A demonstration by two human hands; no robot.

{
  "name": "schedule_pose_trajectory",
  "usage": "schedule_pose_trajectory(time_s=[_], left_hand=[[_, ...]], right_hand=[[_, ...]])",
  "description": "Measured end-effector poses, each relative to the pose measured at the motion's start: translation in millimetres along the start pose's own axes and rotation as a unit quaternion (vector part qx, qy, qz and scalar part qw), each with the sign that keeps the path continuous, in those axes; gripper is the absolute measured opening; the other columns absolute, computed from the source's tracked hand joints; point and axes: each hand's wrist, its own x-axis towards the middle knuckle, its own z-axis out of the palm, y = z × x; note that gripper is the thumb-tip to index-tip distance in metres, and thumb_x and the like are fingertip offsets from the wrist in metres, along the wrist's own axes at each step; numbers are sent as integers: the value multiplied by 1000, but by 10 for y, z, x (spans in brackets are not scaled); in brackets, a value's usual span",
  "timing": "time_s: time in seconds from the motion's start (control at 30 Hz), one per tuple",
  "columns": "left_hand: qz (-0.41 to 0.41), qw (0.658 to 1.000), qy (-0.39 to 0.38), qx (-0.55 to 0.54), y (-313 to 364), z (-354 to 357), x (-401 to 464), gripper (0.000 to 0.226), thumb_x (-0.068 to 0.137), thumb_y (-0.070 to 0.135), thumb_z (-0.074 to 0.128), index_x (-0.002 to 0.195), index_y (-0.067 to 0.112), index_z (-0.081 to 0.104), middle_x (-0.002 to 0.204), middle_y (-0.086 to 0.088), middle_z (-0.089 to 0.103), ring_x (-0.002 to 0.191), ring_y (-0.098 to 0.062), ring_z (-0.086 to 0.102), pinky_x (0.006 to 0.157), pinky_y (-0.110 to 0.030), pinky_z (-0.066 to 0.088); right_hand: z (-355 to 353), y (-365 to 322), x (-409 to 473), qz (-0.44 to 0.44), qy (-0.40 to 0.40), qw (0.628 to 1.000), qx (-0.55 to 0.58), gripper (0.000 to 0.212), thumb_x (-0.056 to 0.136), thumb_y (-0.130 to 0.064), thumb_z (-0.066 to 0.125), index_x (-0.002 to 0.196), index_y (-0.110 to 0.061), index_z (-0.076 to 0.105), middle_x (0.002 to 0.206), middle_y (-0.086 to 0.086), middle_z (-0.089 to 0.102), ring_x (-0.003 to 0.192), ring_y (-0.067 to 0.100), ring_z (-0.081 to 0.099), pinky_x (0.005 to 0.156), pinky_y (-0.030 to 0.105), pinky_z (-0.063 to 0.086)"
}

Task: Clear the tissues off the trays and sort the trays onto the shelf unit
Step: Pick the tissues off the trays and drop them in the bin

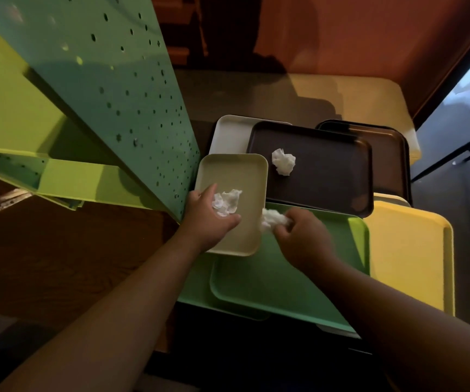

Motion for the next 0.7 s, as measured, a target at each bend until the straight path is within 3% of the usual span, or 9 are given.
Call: schedule_pose_trajectory(time_s=[0.17, 0.27, 0.33, 0.4, 0.47, 0.57, 0.63, 0.7], left_hand=[[17, 990, -16, 139, -79, 133, 286, 91, 76, 52, 72, 152, 37, 24, 149, -7, 22, 129, -28, 43, 104, -44, 45], [18, 974, -23, 225, -66, 154, 399, 55, 87, 49, 58, 135, 26, 47, 138, -11, 37, 109, -30, 54, 90, -44, 51], [26, 975, -6, 221, 3, 129, 440, 36, 91, 43, 50, 117, 19, 56, 125, -10, 47, 91, -27, 57, 77, -39, 52], [20, 993, -7, 117, 153, 105, 422, 31, 92, 38, 48, 111, 16, 58, 112, -8, 56, 83, -24, 59, 69, -37, 51], [-13, 996, -48, -80, 354, 88, 355, 28, 94, 35, 47, 108, 15, 61, 102, -9, 64, 87, -28, 65, 73, -45, 57], [-62, 945, -130, -295, 647, 106, 220, 29, 98, 35, 46, 116, 17, 58, 106, -12, 64, 96, -32, 63, 75, -51, 60], [-62, 925, -145, -347, 742, 174, 195, 25, 99, 37, 49, 118, 24, 57, 107, -12, 65, 91, -27, 65, 64, -39, 57], [-40, 932, -112, -343, 775, 236, 243, 20, 96, 31, 57, 115, 26, 61, 105, -11, 68, 90, -25, 68, 64, -36, 58]], right_hand=[[-15, -137, 187, -5, 25, 999, 46, 7, 85, -30, 64, 84, -24, 60, 80, 0, 60, 65, 17, 54, 57, 29, 38], [21, -157, 255, -1, 18, 997, 71, 7, 86, -29, 65, 91, -25, 62, 83, 0, 63, 67, 16, 55, 59, 30, 43], [17, -186, 267, 4, 14, 994, 106, 15, 87, -27, 65, 101, -28, 62, 86, -4, 64, 69, 13, 57, 61, 32, 49], [-7, -217, 285, 4, 19, 989, 147, 22, 88, -23, 65, 108, -30, 60, 85, -7, 64, 66, 9, 56, 60, 32, 49], [-38, -258, 303, -4, 23, 982, 188, 23, 89, -19, 64, 109, -29, 61, 84, -6, 65, 62, 7, 54, 57, 30, 48], [-53, -351, 300, -26, 3, 978, 206, 18, 91, -21, 63, 107, -29, 62, 94, -1, 66, 72, 12, 62, 65, 35, 56], [-47, -406, 314, -38, -29, 981, 186, 9, 93, -22, 61, 102, -25, 62, 98, -1, 61, 81, 17, 63, 74, 41, 59], [-84, -395, 383, -56, -56, 985, 154, 11, 92, -22, 63, 103, -19, 65, 105, -2, 55, 89, 18, 60, 83, 42, 59]])
